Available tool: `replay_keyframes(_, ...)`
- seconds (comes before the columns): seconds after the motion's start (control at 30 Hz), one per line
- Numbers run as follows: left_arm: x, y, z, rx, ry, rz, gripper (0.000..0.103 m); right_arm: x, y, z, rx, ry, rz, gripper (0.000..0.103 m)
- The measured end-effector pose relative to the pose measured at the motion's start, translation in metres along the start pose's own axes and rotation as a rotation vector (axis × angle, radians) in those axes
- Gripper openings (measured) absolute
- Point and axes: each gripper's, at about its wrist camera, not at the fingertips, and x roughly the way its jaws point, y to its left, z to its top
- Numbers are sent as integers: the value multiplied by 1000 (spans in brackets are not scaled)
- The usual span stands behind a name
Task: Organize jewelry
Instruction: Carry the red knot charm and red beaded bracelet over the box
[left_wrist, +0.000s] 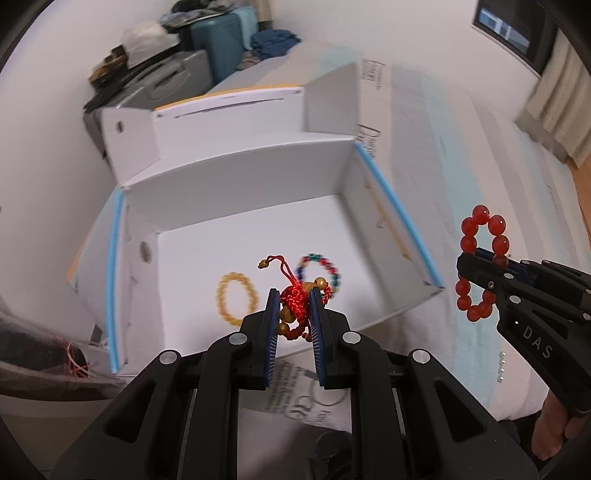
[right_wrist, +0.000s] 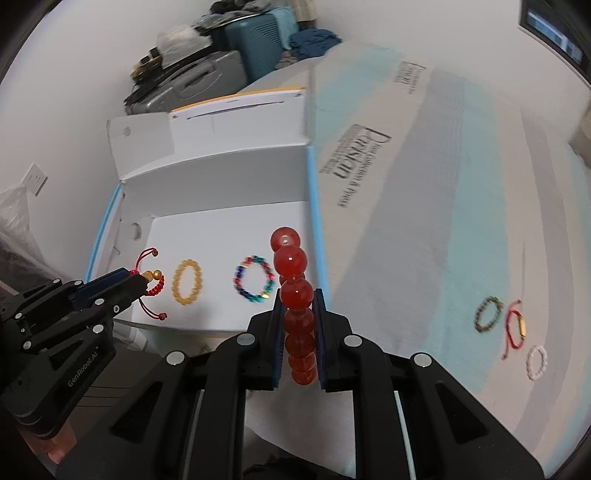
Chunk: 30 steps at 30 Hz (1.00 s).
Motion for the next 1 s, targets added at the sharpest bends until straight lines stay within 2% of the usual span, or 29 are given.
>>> replay_keyframes(0.27,18,46,0,-60,41,32,15,35,45,13,-59,47,22,13)
replay_keyframes(0.47,48,64,-1,-96,125,44,15,64,63,18,-89,101,30,13)
replay_keyframes(1.0,126,85,2,-134,336,82,15,149,66,27,-61,314,13,13)
